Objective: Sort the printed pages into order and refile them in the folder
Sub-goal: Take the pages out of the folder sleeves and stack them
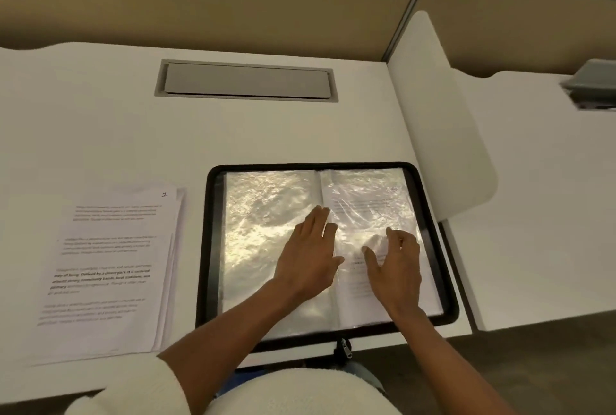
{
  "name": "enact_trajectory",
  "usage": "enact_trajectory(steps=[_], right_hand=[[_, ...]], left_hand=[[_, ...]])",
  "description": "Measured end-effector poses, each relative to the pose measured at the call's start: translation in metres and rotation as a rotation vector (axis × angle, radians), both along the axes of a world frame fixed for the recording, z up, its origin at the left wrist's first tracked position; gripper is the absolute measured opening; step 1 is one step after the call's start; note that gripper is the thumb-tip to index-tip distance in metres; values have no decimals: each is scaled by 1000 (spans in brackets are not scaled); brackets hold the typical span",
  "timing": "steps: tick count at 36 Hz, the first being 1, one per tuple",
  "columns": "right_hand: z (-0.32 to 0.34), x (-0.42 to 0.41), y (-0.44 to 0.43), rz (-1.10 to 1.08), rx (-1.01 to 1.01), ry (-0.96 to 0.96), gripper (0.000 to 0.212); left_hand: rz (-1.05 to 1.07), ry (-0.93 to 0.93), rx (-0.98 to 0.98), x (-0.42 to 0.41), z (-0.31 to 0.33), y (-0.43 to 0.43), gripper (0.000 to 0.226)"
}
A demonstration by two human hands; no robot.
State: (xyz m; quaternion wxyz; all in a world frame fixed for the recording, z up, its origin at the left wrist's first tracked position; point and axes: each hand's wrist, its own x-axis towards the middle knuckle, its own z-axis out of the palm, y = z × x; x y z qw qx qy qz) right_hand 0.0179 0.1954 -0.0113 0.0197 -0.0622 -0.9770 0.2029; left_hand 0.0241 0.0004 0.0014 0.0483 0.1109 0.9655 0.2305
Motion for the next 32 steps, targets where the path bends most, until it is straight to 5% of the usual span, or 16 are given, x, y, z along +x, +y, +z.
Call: enact_trajectory(steps=[8, 17, 25, 32], right_hand=[[-16, -11, 62, -5, 174, -75, 88], [-17, -15, 77, 84, 231, -37, 67], [12, -17, 63, 43, -196, -107, 14], [46, -12, 43, 118, -505, -230, 38]], left_hand=[[-53, -127, -109, 5, -26, 23, 91], [-25, -72, -167, 11, -37, 25, 91], [76, -85, -15, 6, -33, 29, 81], [545, -20, 329, 0, 13, 55, 59]])
